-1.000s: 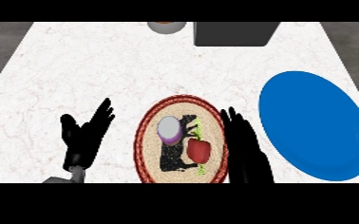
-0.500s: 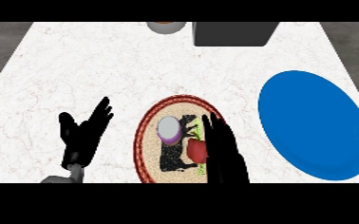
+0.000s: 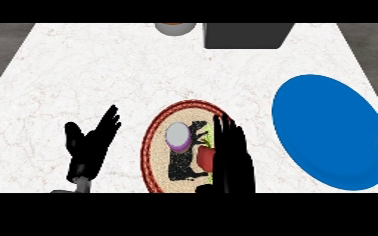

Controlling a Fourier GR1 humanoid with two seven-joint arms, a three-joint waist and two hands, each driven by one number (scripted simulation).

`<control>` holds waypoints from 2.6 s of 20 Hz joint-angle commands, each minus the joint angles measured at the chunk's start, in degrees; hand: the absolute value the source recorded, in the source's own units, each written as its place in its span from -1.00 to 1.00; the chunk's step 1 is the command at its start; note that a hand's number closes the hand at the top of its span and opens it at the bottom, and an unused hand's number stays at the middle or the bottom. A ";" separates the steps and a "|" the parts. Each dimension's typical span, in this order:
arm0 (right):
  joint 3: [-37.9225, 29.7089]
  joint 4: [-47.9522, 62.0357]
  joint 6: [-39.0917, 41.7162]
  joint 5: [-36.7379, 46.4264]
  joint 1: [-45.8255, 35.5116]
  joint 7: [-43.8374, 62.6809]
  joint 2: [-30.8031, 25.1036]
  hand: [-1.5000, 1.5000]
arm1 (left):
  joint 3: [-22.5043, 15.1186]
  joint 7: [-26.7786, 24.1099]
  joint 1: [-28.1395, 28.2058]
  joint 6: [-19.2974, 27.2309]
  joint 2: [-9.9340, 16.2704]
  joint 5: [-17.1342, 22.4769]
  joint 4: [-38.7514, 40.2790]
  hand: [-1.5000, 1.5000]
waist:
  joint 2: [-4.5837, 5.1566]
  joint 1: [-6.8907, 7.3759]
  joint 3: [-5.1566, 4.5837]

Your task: Pick the bell pepper from the placemat and place it in the plate

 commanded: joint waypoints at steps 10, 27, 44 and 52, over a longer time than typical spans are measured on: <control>-4.27 10.81 0.21 -6.50 -4.48 -4.60 0.12 -1.00 | 0.75 1.93 -2.33 -0.38 -3.72 -3.96 0.91 0.00 | 0.04 -0.08 0.00; 14.76 8.80 -0.10 -5.43 -4.83 18.27 0.11 1.00 | 3.46 0.70 1.20 -3.60 -3.18 -3.94 -0.71 0.00 | -0.04 0.66 0.02; 7.13 -8.01 -20.07 27.67 -2.52 21.85 0.12 1.00 | 4.91 -0.56 2.32 -3.91 -3.18 -3.34 0.11 0.00 | -0.48 -1.58 0.07; -2.89 -13.09 -31.12 26.63 3.97 14.82 -0.46 1.00 | 3.79 -0.33 3.04 -3.11 -3.68 -4.60 -1.25 0.00 | -0.20 -1.27 0.18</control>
